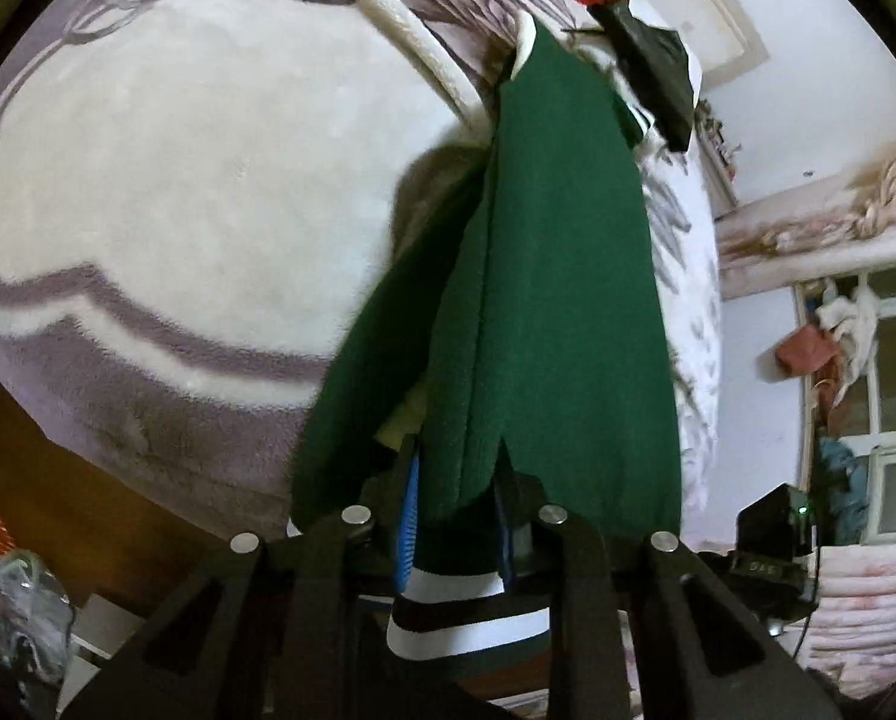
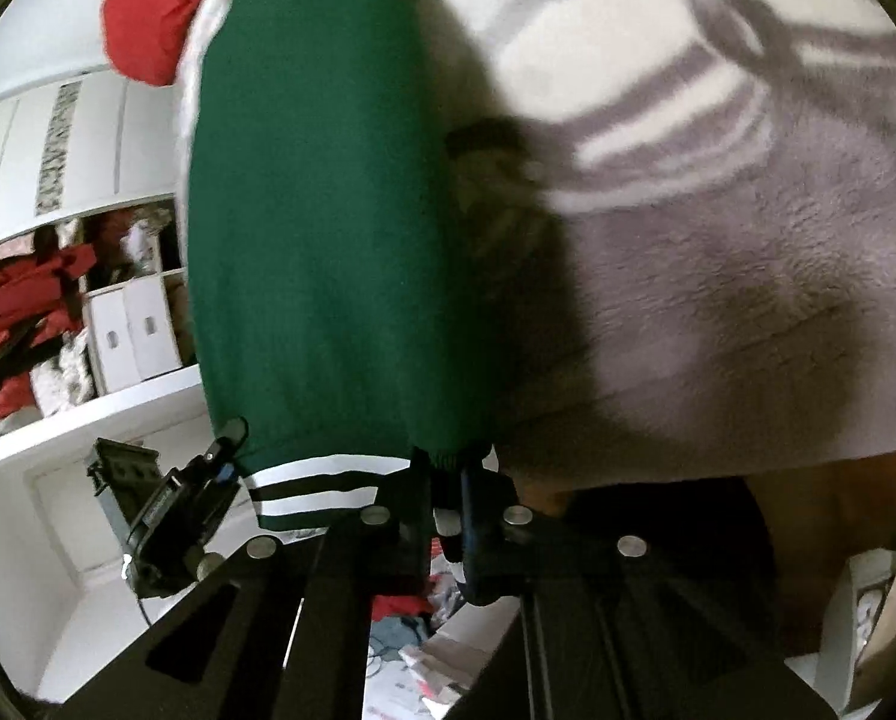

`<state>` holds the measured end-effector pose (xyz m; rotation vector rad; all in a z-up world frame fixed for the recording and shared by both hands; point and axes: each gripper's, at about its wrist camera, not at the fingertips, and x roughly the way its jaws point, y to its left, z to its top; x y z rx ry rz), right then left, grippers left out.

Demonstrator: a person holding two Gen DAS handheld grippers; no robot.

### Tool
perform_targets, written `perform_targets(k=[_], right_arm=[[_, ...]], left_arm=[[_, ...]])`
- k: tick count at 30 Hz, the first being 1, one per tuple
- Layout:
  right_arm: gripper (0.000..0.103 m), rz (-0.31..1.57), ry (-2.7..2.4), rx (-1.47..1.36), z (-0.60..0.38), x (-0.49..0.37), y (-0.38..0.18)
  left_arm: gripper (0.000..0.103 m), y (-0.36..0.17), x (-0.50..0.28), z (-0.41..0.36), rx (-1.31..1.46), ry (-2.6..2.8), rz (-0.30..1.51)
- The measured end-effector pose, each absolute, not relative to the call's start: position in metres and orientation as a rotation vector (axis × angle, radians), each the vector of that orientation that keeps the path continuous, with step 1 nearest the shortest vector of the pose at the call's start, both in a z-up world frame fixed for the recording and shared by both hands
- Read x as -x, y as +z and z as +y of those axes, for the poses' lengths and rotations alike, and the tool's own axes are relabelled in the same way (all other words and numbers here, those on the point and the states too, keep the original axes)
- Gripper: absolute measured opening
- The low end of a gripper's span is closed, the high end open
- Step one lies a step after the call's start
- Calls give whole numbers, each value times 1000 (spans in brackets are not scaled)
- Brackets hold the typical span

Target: Fold large clothes

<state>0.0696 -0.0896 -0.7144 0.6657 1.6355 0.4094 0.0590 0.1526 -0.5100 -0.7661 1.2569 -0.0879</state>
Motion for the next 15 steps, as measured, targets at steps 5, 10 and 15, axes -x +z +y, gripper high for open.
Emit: perform_targets(k=[5, 10, 15], right_arm=[[7, 1676, 415, -582, -90, -67, -711], [9, 1793, 380, -583, -99, -74, -777], [61, 1777, 457, -618, -119, -74, -771]], left_arm=[[18, -577, -76, 143, 665, -52, 1389], [23, -595, -88, 142, 671, -73, 1428], [59, -576, -80, 157, 743, -134, 1403]])
